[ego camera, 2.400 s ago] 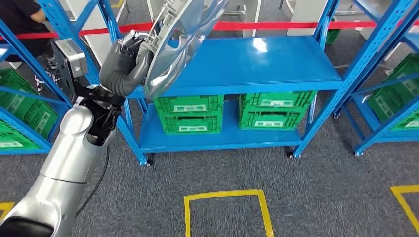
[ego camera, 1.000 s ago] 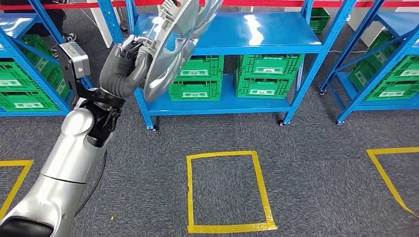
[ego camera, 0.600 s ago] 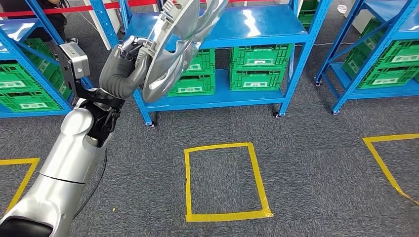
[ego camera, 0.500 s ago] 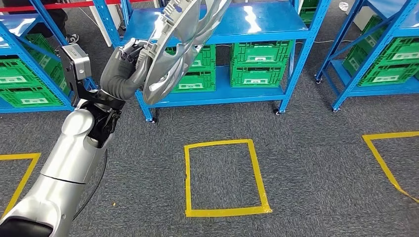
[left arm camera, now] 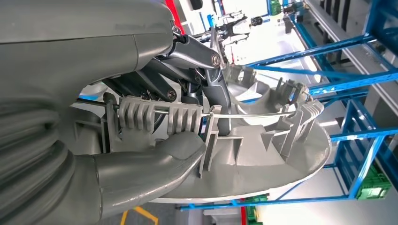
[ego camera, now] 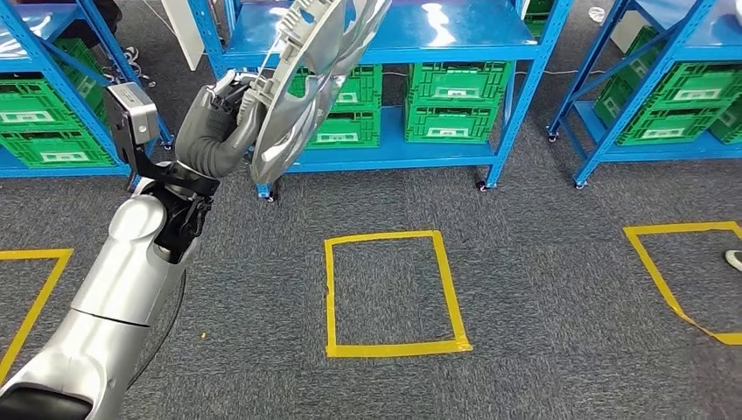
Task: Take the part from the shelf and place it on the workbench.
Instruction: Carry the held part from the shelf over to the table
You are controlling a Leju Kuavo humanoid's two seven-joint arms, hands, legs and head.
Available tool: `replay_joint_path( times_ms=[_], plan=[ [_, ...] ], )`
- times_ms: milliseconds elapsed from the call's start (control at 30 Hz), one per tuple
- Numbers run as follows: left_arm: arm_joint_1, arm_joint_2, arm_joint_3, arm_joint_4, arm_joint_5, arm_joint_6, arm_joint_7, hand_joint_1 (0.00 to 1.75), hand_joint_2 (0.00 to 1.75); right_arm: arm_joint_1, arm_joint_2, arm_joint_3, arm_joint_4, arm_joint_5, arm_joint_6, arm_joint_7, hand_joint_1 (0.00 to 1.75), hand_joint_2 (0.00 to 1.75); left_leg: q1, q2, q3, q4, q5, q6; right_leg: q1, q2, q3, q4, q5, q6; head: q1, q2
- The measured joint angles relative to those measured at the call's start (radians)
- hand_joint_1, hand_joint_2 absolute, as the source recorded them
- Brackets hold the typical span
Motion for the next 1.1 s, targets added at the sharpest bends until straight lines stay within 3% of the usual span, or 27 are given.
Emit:
replay_joint_path(
  times_ms=[33,67,133,167,233,267,333,400,467,500,567,633,667,733,800,867,933,967,1033,1100],
  plan=[
    [0.002,0.002,0.000,0.001,0.001,0.003,-0.003,1.75,1.75,0.001,-0.001,0.000,0.000,0.004,0.002,0.000,0.00,1.75,0.003,-0.005,-0.015,0.007,0.007,-0.007,-0.003,0.007,0.040,-0.046,0.020,0.002,0.000,0.000],
    [0.003,0.004,0.000,0.002,0.003,0.006,-0.005,1.75,1.75,0.001,-0.001,0.000,0.000,0.007,0.002,0.001,0.00,1.75,0.004,-0.010,-0.029,0.016,0.013,-0.014,-0.005,0.022,0.092,-0.113,0.012,0.003,0.000,0.000],
    [0.007,0.007,-0.001,0.003,0.006,0.009,-0.011,1.75,1.75,0.002,-0.001,0.000,0.000,0.015,0.003,0.002,0.00,1.75,0.003,-0.021,-0.051,0.031,0.025,-0.027,-0.007,0.048,0.170,-0.228,-0.045,-0.004,0.000,0.000],
    [0.010,0.009,-0.001,0.003,0.007,0.010,-0.016,1.75,1.75,0.002,-0.001,0.000,0.000,0.017,0.003,0.002,0.00,1.75,0.002,-0.028,-0.059,0.035,0.032,-0.033,-0.006,0.052,0.187,-0.255,-0.068,-0.011,0.000,0.000],
    [0.021,0.015,-0.001,0.005,0.008,0.009,-0.025,1.75,1.75,0.003,-0.001,0.000,0.000,0.021,0.003,0.004,0.00,1.75,0.004,-0.038,-0.069,0.038,0.039,-0.044,-0.007,0.035,0.186,-0.261,-0.072,-0.030,-0.001,0.000],
    [0.027,0.017,-0.002,0.005,0.007,0.009,-0.026,1.75,1.75,0.004,-0.001,0.000,0.000,0.021,0.003,0.006,0.00,1.75,0.005,-0.035,-0.077,0.054,0.026,-0.050,-0.007,0.026,0.185,-0.261,-0.069,-0.037,-0.002,0.000],
    [0.036,0.019,-0.002,0.006,0.006,0.006,-0.026,1.75,1.75,0.005,-0.001,0.000,0.000,0.020,0.003,0.011,0.00,1.75,0.007,-0.017,-0.112,0.141,-0.031,-0.059,-0.004,0.007,0.182,-0.261,-0.062,-0.050,-0.006,0.000],
    [0.043,0.018,-0.005,0.006,0.004,0.003,-0.025,1.75,1.75,0.005,-0.001,0.000,0.000,0.017,0.003,0.016,0.00,1.75,0.007,-0.005,-0.158,0.273,-0.094,-0.063,0.001,-0.012,0.178,-0.261,-0.057,-0.056,-0.008,0.000],
    [0.054,0.017,-0.009,0.007,0.004,0.001,-0.024,1.75,1.75,0.006,-0.001,0.000,0.000,0.014,0.002,0.017,0.00,1.75,0.006,-0.001,-0.166,0.329,-0.105,-0.059,0.007,-0.030,0.176,-0.261,-0.056,-0.059,-0.008,0.000],
    [0.057,0.017,-0.012,0.007,0.004,0.001,-0.023,1.75,1.75,0.005,0.000,0.000,0.000,0.013,0.002,0.017,0.00,1.75,0.004,0.000,-0.144,0.302,-0.086,-0.053,0.010,-0.039,0.176,-0.260,-0.056,-0.059,-0.008,0.000],
    [0.059,0.014,-0.014,0.006,0.004,-0.002,-0.020,1.75,1.75,0.005,0.002,0.000,0.000,0.010,0.002,0.017,0.00,1.75,-0.007,0.019,-0.063,0.172,-0.038,-0.030,0.017,-0.055,0.178,-0.261,-0.056,-0.060,-0.008,0.000],
    [0.059,0.004,-0.016,0.004,0.004,-0.004,-0.019,1.75,1.75,0.005,0.007,0.000,0.000,0.009,0.002,0.017,0.00,1.75,-0.024,0.051,-0.003,0.069,-0.025,-0.011,0.020,-0.072,0.177,-0.263,-0.056,-0.058,-0.008,0.000],
    [0.060,-0.001,-0.017,0.003,0.003,-0.005,-0.018,1.75,1.75,0.005,0.009,0.000,0.000,0.009,0.003,0.017,0.00,1.75,-0.031,0.059,0.007,0.049,-0.031,-0.006,0.021,-0.082,0.176,-0.265,-0.055,-0.055,-0.008,0.000],
    [0.064,-0.007,-0.018,-0.001,0.003,-0.003,-0.017,1.75,1.75,0.004,0.013,0.000,0.000,0.009,0.003,0.017,0.00,1.75,-0.029,0.045,0.012,0.029,-0.027,-0.001,0.021,-0.099,0.179,-0.269,-0.057,-0.048,-0.008,0.000],
    [0.068,-0.011,-0.019,-0.008,0.002,-0.001,-0.013,1.75,1.75,0.003,0.015,0.000,0.000,0.009,0.003,0.016,0.00,1.75,-0.020,0.027,0.018,0.009,-0.018,0.006,0.021,-0.074,0.170,-0.246,-0.077,-0.041,-0.007,0.000],
    [0.072,-0.019,-0.021,-0.011,0.000,0.000,-0.009,1.75,1.75,0.005,0.016,0.000,0.000,0.010,0.003,0.014,0.00,1.75,-0.015,0.010,0.020,0.000,-0.011,0.012,0.017,-0.025,0.127,-0.154,-0.126,-0.035,-0.006,0.000],
    [0.078,-0.024,-0.023,-0.012,0.000,0.000,-0.007,1.75,1.75,0.007,0.016,0.000,0.000,0.010,0.003,0.015,0.00,1.75,-0.015,-0.006,0.017,0.002,-0.009,0.014,0.015,-0.007,0.073,-0.046,-0.168,-0.030,-0.005,0.000],
    [0.082,-0.024,-0.024,-0.012,0.000,0.001,-0.006,1.75,1.75,0.009,0.016,0.000,0.000,0.010,0.003,0.015,0.00,1.75,-0.014,-0.015,0.016,0.004,-0.009,0.014,0.013,-0.006,0.055,-0.013,-0.171,-0.027,-0.005,0.000],
    [0.087,-0.024,-0.025,-0.012,0.000,0.001,-0.004,1.75,1.75,0.011,0.015,0.000,0.000,0.010,0.003,0.015,0.00,1.75,-0.011,-0.037,0.012,0.013,-0.009,0.011,0.009,-0.004,0.051,-0.021,-0.137,-0.020,-0.005,0.000],
    [0.088,-0.025,-0.026,-0.014,0.000,0.001,-0.003,1.75,1.75,0.012,0.015,0.000,0.000,0.010,0.003,0.014,0.00,1.75,-0.004,-0.062,0.003,0.031,-0.013,0.002,-0.001,0.019,0.099,-0.133,-0.072,-0.011,-0.005,0.000]
  ],
)
